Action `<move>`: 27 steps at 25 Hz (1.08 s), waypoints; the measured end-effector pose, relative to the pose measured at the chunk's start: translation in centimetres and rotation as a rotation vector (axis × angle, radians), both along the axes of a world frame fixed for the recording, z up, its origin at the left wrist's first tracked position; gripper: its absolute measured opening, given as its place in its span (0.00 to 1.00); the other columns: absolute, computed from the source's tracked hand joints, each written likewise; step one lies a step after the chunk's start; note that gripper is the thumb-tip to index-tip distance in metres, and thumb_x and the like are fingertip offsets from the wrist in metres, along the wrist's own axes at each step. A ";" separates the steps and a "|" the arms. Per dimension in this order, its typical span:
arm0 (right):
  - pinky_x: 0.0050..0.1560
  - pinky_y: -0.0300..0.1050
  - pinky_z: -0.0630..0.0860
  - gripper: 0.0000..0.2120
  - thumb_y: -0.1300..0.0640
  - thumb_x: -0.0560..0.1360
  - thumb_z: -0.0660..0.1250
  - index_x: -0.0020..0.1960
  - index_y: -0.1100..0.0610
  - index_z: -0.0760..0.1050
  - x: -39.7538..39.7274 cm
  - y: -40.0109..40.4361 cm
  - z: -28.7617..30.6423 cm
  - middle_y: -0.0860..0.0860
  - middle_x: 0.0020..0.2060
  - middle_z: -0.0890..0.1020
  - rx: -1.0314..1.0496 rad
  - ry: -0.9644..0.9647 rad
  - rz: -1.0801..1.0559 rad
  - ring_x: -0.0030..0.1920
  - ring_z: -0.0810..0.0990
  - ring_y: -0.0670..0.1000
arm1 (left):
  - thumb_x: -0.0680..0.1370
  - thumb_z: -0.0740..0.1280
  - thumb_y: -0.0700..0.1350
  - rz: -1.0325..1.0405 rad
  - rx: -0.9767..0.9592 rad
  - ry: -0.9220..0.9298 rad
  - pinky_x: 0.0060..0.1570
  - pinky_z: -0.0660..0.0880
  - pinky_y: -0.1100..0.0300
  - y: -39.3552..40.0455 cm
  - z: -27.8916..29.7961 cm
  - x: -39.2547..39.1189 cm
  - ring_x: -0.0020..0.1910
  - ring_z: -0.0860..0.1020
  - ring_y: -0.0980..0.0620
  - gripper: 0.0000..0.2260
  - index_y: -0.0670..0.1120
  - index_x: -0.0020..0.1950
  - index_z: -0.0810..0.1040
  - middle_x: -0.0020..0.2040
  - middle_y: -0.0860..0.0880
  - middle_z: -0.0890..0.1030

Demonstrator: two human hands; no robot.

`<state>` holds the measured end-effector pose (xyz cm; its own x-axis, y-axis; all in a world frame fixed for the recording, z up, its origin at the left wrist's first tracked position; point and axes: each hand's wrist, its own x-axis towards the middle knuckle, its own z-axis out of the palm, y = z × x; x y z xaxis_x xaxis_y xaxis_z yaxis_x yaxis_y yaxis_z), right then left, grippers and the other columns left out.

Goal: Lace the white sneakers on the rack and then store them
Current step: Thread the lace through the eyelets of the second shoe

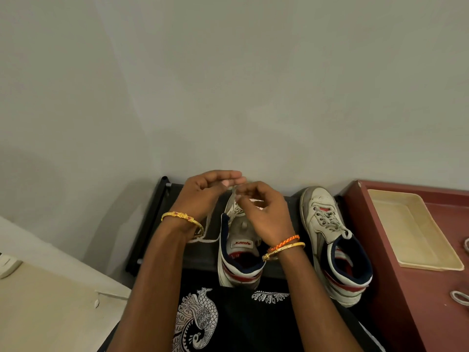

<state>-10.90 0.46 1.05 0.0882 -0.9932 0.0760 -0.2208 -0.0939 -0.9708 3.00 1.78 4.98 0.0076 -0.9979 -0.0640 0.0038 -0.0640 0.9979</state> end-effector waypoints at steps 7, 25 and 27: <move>0.41 0.36 0.77 0.05 0.63 0.76 0.66 0.44 0.58 0.80 -1.0 0.8 3.7 0.48 0.31 0.82 0.094 -0.237 0.270 0.35 0.80 0.44 | 0.79 0.61 0.37 0.125 0.000 0.020 0.48 0.71 0.73 -0.2 1.3 -0.7 0.55 0.77 0.67 0.13 0.48 0.59 0.79 0.55 0.56 0.82; 0.33 0.34 0.76 0.07 0.65 0.71 0.71 0.39 0.54 0.80 -7.1 -2.5 -2.4 0.52 0.34 0.80 0.176 0.061 -0.229 0.34 0.76 0.47 | 0.73 0.72 0.47 0.838 0.272 -0.524 0.57 0.71 0.52 -1.0 -5.9 2.4 0.61 0.73 0.42 0.22 0.44 0.65 0.73 0.62 0.41 0.73; 0.33 0.30 0.76 0.08 0.67 0.74 0.68 0.44 0.55 0.81 -6.3 -2.5 -2.5 0.49 0.35 0.82 0.189 0.031 -0.122 0.37 0.79 0.45 | 0.74 0.71 0.49 0.567 0.055 -0.545 0.61 0.71 0.51 -1.6 -5.9 1.0 0.62 0.73 0.46 0.17 0.48 0.61 0.77 0.62 0.44 0.75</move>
